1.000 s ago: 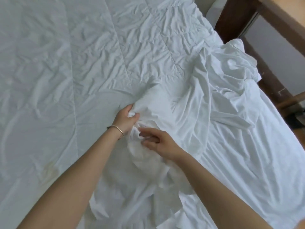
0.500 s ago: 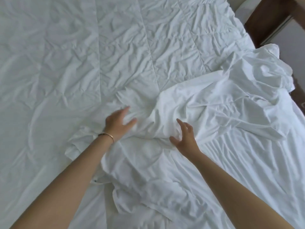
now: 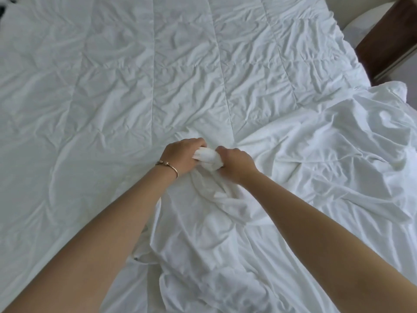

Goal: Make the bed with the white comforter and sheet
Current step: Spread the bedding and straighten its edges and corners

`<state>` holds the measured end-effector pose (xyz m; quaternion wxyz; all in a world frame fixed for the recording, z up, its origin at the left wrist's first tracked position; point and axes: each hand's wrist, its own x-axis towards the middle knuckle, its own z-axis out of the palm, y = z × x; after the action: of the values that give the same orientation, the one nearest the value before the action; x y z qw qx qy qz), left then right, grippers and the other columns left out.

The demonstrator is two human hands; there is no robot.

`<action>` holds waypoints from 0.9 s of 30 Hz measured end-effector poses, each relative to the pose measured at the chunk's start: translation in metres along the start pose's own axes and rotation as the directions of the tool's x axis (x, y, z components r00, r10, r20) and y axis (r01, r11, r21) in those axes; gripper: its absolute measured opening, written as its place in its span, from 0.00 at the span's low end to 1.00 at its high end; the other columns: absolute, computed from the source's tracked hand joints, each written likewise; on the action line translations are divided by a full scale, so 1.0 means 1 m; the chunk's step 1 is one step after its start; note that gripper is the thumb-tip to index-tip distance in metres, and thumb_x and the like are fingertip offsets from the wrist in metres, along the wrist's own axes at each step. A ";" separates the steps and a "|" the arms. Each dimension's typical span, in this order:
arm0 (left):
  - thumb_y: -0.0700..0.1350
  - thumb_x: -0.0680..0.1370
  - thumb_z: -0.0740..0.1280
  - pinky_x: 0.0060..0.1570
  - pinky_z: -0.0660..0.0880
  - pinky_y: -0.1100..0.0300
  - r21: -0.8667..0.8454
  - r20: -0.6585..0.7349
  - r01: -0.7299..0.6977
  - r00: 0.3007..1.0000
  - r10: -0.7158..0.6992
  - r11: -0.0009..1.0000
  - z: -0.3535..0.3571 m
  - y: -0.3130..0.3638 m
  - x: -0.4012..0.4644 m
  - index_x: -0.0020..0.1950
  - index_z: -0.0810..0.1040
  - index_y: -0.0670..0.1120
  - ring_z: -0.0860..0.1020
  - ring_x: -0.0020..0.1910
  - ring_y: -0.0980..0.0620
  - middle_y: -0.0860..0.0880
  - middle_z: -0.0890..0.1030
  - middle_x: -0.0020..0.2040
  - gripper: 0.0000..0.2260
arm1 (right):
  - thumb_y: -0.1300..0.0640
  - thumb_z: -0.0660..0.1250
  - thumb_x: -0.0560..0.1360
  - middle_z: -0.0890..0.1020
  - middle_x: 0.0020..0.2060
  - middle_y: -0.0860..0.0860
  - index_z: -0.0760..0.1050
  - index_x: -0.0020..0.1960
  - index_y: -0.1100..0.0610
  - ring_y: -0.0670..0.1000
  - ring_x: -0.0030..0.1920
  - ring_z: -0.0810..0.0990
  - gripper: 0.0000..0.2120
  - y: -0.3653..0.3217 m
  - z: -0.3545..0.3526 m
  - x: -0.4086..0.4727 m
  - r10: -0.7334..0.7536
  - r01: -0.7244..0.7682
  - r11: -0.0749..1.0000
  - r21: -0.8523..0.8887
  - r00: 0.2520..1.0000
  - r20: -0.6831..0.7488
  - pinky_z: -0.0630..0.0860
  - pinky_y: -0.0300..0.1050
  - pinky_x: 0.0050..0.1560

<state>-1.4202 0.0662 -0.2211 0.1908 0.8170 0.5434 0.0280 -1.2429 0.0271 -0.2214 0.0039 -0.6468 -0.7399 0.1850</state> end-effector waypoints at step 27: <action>0.61 0.78 0.61 0.70 0.47 0.31 -0.004 0.336 0.541 0.793 -0.509 0.841 0.051 -0.068 0.011 0.77 0.37 0.58 0.38 0.77 0.41 0.49 0.36 0.79 0.39 | 0.38 0.57 0.79 0.48 0.79 0.51 0.56 0.78 0.48 0.53 0.78 0.48 0.31 0.020 0.039 0.027 0.137 -0.172 0.975 0.143 0.964 0.230 0.53 0.56 0.75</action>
<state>-1.4626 0.0852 -0.2932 0.3175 0.6167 0.7080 -0.1325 -1.2375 0.0442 -0.2696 -0.0396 -0.6760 -0.6655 0.3139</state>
